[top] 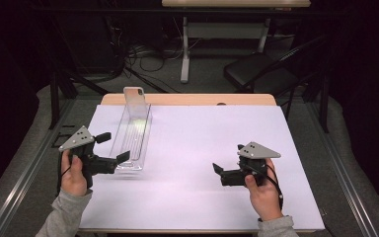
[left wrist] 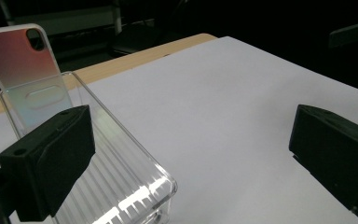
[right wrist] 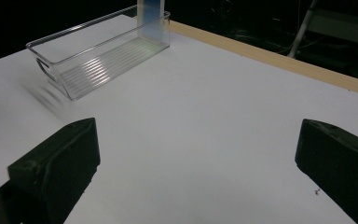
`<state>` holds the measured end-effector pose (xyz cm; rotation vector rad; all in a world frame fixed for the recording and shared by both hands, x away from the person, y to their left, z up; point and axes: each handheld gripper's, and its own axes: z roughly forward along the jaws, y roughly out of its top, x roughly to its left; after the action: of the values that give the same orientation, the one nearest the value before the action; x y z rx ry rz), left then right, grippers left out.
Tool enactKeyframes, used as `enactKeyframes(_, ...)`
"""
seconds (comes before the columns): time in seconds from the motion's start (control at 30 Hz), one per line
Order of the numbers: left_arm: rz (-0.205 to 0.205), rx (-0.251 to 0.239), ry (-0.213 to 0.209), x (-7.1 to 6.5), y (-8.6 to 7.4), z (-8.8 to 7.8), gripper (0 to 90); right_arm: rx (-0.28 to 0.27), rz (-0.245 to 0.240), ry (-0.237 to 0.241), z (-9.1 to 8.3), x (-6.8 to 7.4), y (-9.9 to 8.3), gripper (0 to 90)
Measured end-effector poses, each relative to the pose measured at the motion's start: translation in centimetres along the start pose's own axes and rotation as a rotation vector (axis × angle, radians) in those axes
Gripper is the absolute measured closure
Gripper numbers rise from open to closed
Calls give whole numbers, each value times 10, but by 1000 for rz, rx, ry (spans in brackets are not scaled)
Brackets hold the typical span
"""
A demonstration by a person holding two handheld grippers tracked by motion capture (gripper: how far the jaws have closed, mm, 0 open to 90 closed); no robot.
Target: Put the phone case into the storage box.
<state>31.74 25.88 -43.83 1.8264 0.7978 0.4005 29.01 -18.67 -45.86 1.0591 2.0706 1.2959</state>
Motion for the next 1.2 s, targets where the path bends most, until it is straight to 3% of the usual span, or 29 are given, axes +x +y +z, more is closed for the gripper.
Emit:
enactKeyframes(0.63,-17,-5,35,2,-40,-17,5,31,31,-66,-22,-17,-33,0)
enactKeyframes(1.2,-15,-11,35,1,-75,-17,5,58,66,-127,-30,-32,-63,0)
